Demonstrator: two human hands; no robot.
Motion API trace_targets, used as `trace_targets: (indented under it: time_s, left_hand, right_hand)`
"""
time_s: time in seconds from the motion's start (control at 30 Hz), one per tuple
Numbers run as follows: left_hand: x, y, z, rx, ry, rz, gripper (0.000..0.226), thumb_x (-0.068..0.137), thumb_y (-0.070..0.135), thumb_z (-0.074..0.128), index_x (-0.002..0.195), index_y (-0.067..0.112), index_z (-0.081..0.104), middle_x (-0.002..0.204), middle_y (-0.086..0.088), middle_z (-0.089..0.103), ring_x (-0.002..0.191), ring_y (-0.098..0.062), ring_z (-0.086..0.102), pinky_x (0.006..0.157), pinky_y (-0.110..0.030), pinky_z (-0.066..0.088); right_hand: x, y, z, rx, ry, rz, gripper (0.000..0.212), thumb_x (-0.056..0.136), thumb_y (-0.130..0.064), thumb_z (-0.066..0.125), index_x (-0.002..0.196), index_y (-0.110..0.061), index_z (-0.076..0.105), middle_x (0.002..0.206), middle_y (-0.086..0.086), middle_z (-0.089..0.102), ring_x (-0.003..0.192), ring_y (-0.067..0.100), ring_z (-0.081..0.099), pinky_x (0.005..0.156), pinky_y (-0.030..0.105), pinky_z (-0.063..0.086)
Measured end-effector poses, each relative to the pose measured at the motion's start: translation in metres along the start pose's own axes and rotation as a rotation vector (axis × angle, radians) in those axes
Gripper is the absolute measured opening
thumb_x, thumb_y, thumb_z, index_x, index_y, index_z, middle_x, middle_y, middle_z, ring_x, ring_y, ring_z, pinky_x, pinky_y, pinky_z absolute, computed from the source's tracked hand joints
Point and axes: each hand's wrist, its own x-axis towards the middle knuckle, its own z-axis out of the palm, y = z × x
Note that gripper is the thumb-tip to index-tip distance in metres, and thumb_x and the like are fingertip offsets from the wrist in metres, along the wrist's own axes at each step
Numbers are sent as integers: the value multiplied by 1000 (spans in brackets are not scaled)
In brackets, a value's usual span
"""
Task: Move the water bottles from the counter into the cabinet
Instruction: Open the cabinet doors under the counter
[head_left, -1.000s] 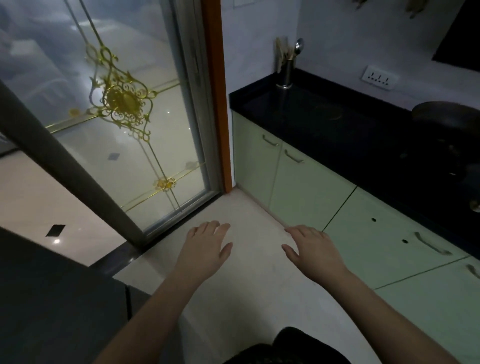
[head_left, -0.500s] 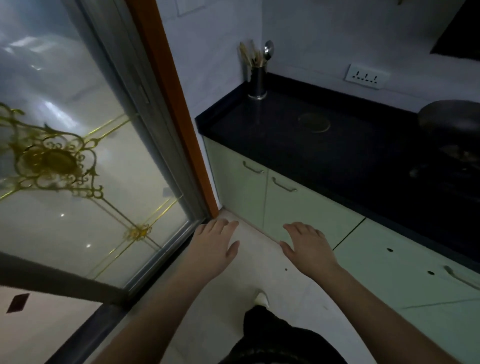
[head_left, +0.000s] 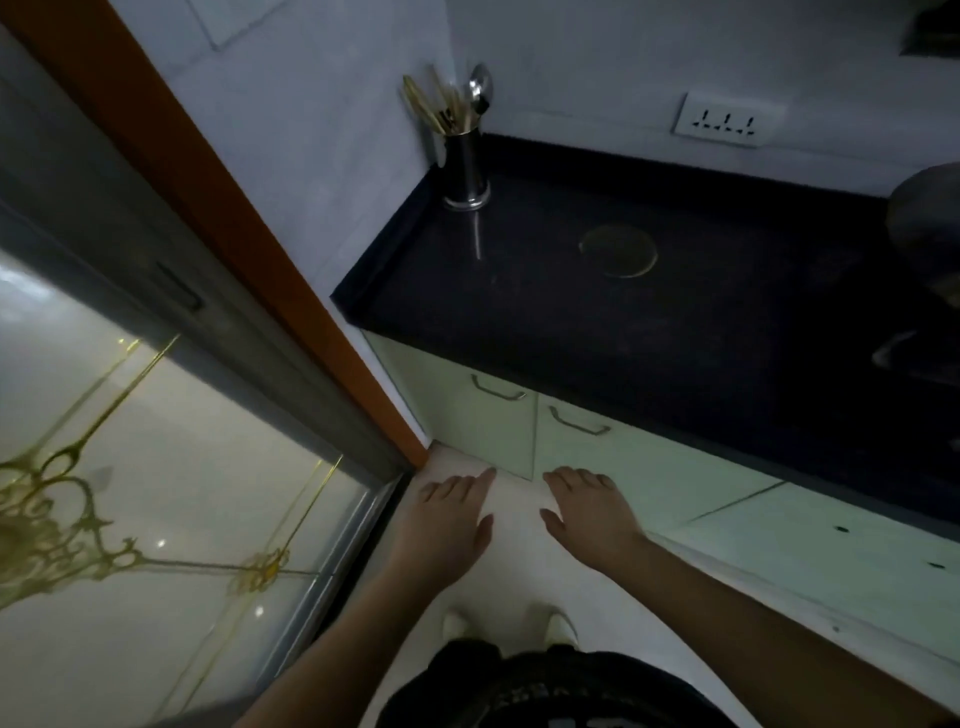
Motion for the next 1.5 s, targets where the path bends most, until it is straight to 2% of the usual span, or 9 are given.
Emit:
trace_targets:
  time_s: [0.17, 0.27, 0.5, 0.67, 0.8, 0.97, 1.13, 1.3, 1.5]
  left_hand:
    - [61, -40, 18, 48, -46, 201, 53, 96, 37, 44, 145, 18, 40, 140, -4, 52, 129, -21, 46, 108, -38, 32]
    - [97, -64, 34, 98, -82, 346, 52, 93, 34, 45, 143, 18, 43, 143, -6, 50, 132, -23, 43, 109, -39, 31]
    - [168, -92, 57, 125, -148, 482, 71, 92, 27, 48, 155, 24, 14, 161, -12, 20, 146, -31, 22, 118, -45, 18]
    - [196, -95, 74, 195, -140, 479, 81, 95, 27, 44, 154, 23, -13, 164, -11, -7, 150, -29, -4, 117, -42, -6]
    - [205, -96, 87, 235, -127, 454, 82, 95, 30, 43, 154, 18, -14, 164, -12, -10, 150, -29, -9, 120, -43, -5]
    - [214, -91, 86, 253, -98, 439, 76, 96, 30, 39, 155, 10, -5, 164, -12, 3, 150, -29, 3, 122, -44, 5]
    - [219, -76, 81, 338, -128, 398, 78, 95, 35, 42, 154, 4, 0, 162, -15, 12, 149, -30, 11, 122, -45, 5]
    - [217, -69, 73, 307, -144, 351, 69, 88, 42, 53, 145, 11, 32, 142, -7, 40, 132, -25, 35, 111, -43, 29]
    - [147, -99, 82, 307, -161, 339, 61, 89, 40, 49, 141, 12, 34, 143, -7, 39, 132, -24, 34, 106, -39, 34]
  right_hand:
    - [46, -3, 20, 29, -11, 168, 57, 98, -43, 36, 148, -17, 30, 149, 7, 38, 132, 26, 40, 109, 38, 30]
    - [72, -7, 29, 37, 18, 304, 60, 98, -43, 38, 150, -16, 26, 153, 6, 34, 139, 25, 33, 115, 39, 23]
    - [120, -12, 45, 59, 45, 571, 67, 97, -45, 40, 152, -13, 17, 159, 10, 22, 146, 26, 18, 120, 44, 12]
    - [139, -10, 62, 88, 50, 694, 71, 100, -46, 34, 154, -11, 4, 163, 11, 2, 149, 28, -2, 118, 44, -5]
    - [150, -4, 72, 117, 33, 707, 74, 101, -46, 31, 153, -10, -7, 163, 11, -7, 149, 27, -10, 117, 43, -9]
    - [157, 0, 75, 203, 114, 735, 71, 99, -42, 39, 154, -12, 5, 163, 8, 8, 150, 23, -2, 118, 42, -5]
    - [142, 0, 77, 277, 150, 767, 59, 96, -40, 47, 147, -17, 28, 153, 1, 32, 146, 20, 19, 119, 45, 9]
    - [104, -19, 89, 279, 138, 742, 55, 96, -49, 42, 142, -19, 35, 148, -2, 39, 142, 17, 26, 116, 42, 21]
    - [44, -41, 105, 274, 116, 713, 65, 96, -62, 26, 138, -17, 44, 145, 0, 44, 140, 16, 31, 112, 38, 28]
